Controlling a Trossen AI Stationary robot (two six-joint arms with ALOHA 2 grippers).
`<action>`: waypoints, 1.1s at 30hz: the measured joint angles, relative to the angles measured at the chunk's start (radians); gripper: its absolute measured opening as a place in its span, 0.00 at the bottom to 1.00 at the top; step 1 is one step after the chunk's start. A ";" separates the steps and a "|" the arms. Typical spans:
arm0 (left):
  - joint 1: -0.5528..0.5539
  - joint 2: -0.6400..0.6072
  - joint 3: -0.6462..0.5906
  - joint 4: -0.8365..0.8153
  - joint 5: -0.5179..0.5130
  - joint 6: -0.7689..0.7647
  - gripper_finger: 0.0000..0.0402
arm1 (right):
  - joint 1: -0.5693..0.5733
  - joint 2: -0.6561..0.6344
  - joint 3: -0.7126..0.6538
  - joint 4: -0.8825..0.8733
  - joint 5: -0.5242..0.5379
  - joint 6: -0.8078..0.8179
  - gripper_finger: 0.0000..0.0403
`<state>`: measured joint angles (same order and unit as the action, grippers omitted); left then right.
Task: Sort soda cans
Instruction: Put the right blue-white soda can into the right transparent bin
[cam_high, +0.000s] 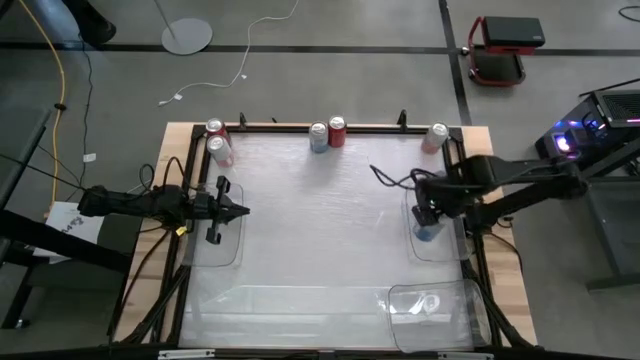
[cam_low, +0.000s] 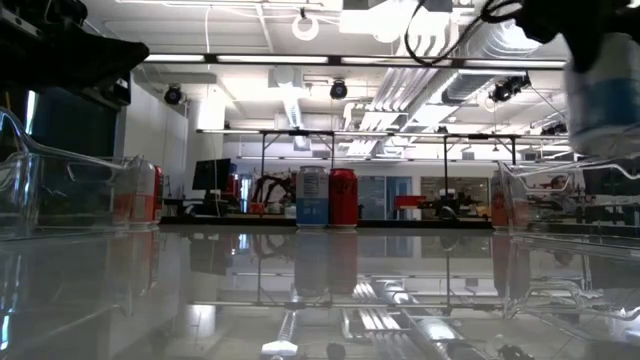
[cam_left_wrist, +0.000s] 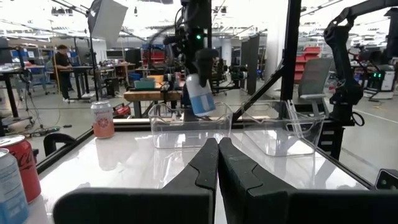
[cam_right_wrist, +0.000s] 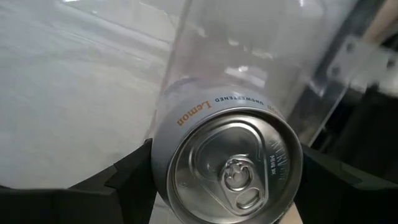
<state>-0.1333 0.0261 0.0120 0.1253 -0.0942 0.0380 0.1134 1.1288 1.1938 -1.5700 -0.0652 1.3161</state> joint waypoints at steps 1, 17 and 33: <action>0.000 0.000 0.000 0.000 0.000 0.000 0.00 | 0.017 -0.010 -0.015 0.000 -0.007 0.027 0.69; 0.000 0.000 0.000 0.000 0.002 0.000 0.00 | 0.288 -0.052 -0.270 0.000 -0.101 0.334 0.69; 0.000 0.000 0.000 0.000 0.002 0.001 0.00 | 0.377 -0.049 -0.346 0.030 -0.051 0.441 0.69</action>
<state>-0.1333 0.0257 0.0120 0.1250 -0.0927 0.0387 0.4904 1.0794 0.8474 -1.5404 -0.1159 1.7567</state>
